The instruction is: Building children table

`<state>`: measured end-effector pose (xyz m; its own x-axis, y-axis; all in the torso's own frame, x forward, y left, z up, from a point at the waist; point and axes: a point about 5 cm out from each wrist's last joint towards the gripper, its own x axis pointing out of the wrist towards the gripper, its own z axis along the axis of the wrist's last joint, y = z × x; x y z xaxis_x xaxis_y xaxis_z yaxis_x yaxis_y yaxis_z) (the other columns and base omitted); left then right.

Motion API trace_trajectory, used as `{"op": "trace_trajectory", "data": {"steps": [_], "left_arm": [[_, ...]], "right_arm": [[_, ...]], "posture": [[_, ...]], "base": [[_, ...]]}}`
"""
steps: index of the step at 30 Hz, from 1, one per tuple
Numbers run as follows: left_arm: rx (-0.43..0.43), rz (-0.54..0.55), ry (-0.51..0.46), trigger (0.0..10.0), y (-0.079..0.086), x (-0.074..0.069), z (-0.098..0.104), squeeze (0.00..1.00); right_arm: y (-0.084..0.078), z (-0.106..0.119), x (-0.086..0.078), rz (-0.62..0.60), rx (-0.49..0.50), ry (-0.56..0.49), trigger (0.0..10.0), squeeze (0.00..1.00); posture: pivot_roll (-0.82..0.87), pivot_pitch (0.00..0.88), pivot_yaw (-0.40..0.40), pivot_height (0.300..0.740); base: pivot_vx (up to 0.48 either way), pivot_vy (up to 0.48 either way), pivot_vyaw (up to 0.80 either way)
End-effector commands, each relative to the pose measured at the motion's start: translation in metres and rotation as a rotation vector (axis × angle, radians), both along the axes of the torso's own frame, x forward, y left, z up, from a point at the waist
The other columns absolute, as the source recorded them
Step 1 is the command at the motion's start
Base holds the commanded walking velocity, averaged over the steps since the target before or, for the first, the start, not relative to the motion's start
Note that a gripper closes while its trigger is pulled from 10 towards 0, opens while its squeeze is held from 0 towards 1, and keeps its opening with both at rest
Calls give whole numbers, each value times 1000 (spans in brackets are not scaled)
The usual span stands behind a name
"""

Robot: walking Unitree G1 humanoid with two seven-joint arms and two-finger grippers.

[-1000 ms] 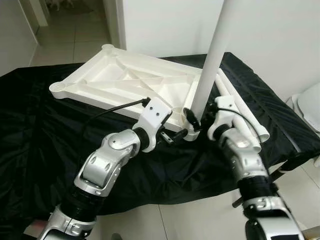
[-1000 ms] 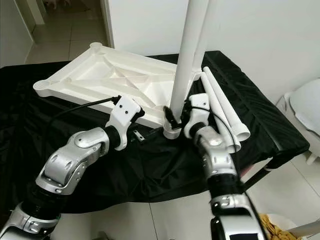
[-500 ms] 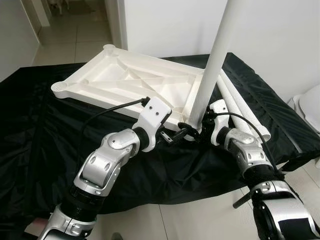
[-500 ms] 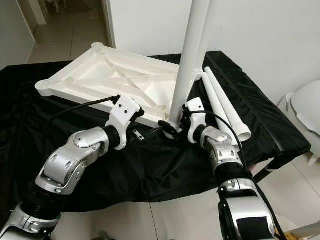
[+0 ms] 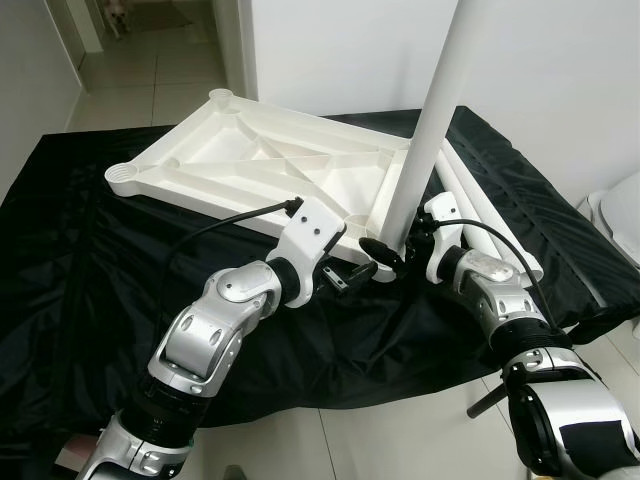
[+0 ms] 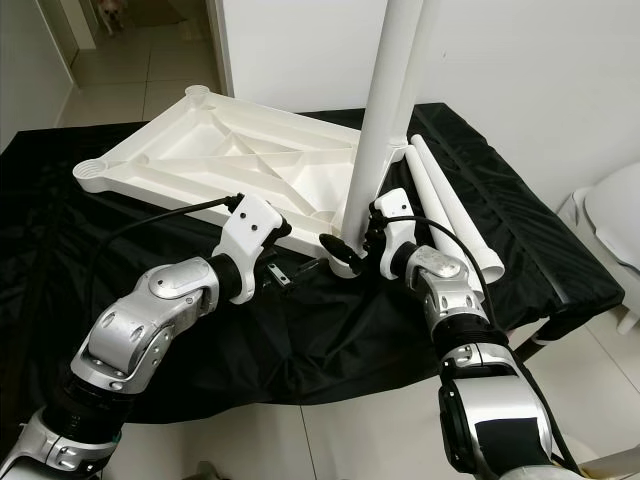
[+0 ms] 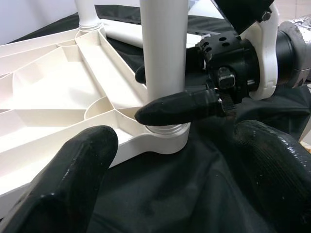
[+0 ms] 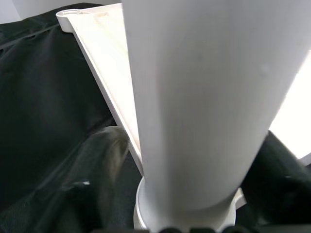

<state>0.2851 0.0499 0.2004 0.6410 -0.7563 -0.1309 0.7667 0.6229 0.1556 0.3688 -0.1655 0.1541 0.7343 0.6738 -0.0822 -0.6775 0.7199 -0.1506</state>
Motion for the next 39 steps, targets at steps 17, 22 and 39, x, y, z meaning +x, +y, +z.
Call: {"op": "trace_trajectory", "data": {"steps": [17, 22, 39], "left_arm": [[7, -7, 22, 10000, -2, -4, -4, 0], [7, -3, 22, 10000, -1, -4, -4, 0], [1, 1, 26, 10000, -2, -4, -4, 0]], "right_arm": [[-14, -21, -2, -212, 57, 37, 0, 0], [-8, -21, -3, -258, 82, 19, 0, 0], [12, -23, -10, -679, 231, -32, 0, 0]], "posture": [[-61, 22, 6, 740], [-57, 27, 3, 740], [-70, 25, 0, 740]], "base": [[0, 0, 0], [0, 0, 0], [0, 0, 0]]}}
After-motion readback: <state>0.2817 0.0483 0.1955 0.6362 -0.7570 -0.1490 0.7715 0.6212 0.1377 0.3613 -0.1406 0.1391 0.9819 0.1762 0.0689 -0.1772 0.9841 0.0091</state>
